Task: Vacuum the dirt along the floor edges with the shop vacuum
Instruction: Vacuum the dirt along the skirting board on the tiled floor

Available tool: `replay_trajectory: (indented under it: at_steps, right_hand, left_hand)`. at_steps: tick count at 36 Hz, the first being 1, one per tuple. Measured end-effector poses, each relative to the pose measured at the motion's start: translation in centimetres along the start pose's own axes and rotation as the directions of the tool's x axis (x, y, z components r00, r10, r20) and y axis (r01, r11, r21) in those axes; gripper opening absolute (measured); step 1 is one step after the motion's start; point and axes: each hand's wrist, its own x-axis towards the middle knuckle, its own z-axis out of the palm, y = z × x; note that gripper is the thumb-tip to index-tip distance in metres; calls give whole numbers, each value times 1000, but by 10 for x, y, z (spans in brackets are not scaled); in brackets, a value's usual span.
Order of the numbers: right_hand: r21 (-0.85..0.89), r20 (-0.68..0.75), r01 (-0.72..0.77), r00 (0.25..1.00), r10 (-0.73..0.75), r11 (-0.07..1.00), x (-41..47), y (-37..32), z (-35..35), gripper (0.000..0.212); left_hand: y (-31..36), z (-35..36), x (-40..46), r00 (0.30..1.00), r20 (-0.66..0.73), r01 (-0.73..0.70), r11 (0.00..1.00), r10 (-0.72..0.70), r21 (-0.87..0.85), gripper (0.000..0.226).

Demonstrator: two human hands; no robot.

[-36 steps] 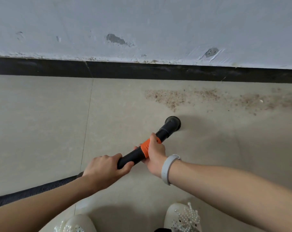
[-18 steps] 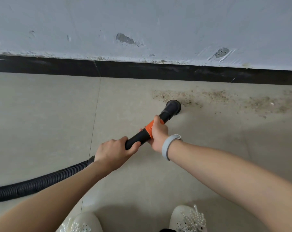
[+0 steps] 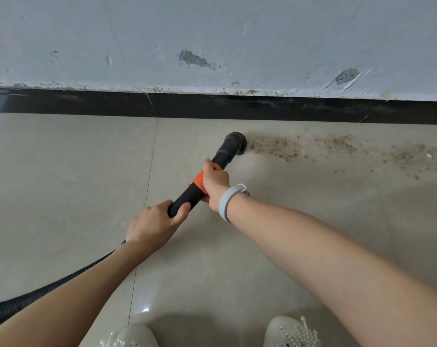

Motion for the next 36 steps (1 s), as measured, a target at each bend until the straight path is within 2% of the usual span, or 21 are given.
replay_trajectory:
  at_steps: [10, 14, 18, 22, 24, 28, 36]
  right_hand:
    - [-43, -39, 13, 999, -15, 999, 13, -38, -14, 44]
    - [-25, -41, 4, 999, -5, 1000, 6, -27, -17, 44]
    - [-5, -46, -51, 998, 51, 999, 0, -8, -12, 34]
    - [-34, -94, -58, 994, 55, 998, -1, 8, -4, 44]
    - [-18, -98, -59, 994, 57, 998, 0, 8, -6, 37]
    - [27, -121, -59, 991, 61, 998, 1, -2, -19, 45]
    - [143, -128, -36, 990, 54, 989, 0, -13, -61, 43]
  left_hand:
    - [38, -11, 25, 999, 4, -33, 999, 33, -15, 53]
    - [30, -4, 15, 999, 14, -36, 999, 36, -34, 52]
    - [9, 0, 5, 998, 38, -38, 998, 40, -52, 49]
    - [-4, -3, 2, 996, 70, -53, 998, 55, -35, 45]
    - [-1, -5, 5, 994, 83, -71, 997, 73, -29, 43]
    - [13, -3, 12, 991, 82, -102, 995, 102, -4, 45]
    - [50, 10, 17, 980, 85, -186, 981, 181, 59, 45]
